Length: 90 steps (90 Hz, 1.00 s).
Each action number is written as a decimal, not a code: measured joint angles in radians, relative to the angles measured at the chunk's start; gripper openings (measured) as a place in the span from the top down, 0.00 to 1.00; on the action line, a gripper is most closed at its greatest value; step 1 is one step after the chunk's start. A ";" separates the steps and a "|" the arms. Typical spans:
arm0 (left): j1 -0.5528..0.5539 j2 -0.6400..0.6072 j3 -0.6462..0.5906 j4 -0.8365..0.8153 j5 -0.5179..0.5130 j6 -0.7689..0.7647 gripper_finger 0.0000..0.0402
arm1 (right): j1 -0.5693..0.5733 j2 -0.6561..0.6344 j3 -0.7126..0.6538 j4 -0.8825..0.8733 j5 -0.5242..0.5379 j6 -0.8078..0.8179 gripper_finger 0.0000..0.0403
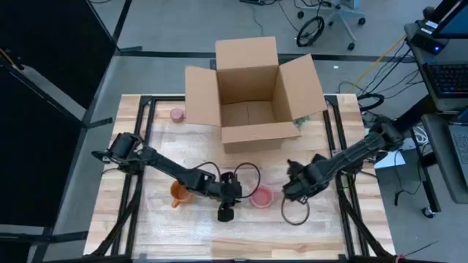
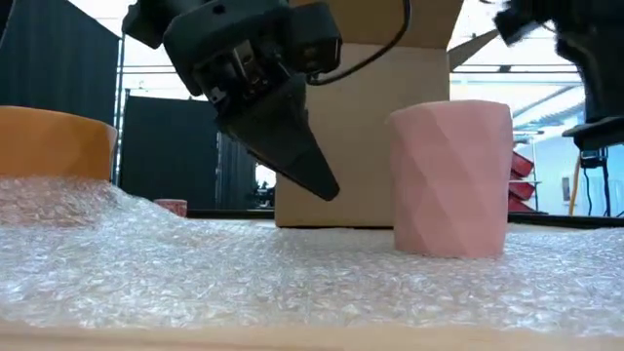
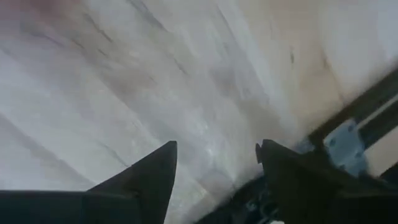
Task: Wrap mug
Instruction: Wrap the pink cup with the bubble wrap
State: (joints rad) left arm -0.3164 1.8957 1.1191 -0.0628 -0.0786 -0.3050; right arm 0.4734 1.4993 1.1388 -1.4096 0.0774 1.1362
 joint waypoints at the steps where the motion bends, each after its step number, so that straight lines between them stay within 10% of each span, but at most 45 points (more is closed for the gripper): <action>1: 0.000 0.000 0.000 0.000 0.000 0.000 0.86 | 0.000 -0.010 -0.020 0.011 -0.001 0.005 0.47; 27: -0.005 0.000 0.000 0.000 0.000 0.005 0.86 | -0.058 -0.239 -0.446 0.239 -0.077 0.056 0.47; 90: -0.005 0.000 0.000 0.002 -0.009 0.028 0.86 | -0.420 -0.194 -0.584 0.377 -0.112 -0.394 0.50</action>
State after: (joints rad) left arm -0.3210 1.8957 1.1191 -0.0604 -0.0872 -0.2774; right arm 0.0535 1.3050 0.5549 -1.0330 -0.0343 0.7424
